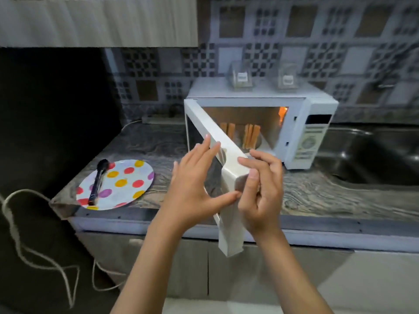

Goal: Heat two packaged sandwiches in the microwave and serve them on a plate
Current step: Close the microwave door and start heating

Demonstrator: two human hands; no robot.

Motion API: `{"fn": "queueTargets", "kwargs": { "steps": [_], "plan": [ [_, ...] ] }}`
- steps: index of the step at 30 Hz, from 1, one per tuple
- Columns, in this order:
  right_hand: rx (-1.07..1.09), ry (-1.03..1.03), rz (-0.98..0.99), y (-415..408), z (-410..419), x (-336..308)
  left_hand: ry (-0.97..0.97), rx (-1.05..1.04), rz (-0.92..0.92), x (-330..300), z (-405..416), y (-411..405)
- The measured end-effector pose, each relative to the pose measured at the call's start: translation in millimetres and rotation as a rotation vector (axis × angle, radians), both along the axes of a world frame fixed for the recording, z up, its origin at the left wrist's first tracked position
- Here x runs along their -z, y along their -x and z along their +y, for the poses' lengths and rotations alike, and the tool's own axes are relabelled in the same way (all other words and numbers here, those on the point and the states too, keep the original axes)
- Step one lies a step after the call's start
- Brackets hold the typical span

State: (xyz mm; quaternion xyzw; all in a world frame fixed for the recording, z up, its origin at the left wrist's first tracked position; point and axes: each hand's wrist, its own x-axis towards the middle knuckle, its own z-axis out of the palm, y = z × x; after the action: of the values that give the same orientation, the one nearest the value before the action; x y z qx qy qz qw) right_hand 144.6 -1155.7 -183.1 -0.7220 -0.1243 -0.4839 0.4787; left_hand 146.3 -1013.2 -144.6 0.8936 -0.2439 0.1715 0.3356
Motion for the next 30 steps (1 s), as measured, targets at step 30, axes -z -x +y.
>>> {"fn": "queueTargets", "kwargs": {
  "steps": [30],
  "plan": [
    [0.182, 0.536, 0.577, -156.7, -258.2, -31.5, -0.098, -0.398, -0.159, 20.8, -231.1, -172.6]
  ]
}}
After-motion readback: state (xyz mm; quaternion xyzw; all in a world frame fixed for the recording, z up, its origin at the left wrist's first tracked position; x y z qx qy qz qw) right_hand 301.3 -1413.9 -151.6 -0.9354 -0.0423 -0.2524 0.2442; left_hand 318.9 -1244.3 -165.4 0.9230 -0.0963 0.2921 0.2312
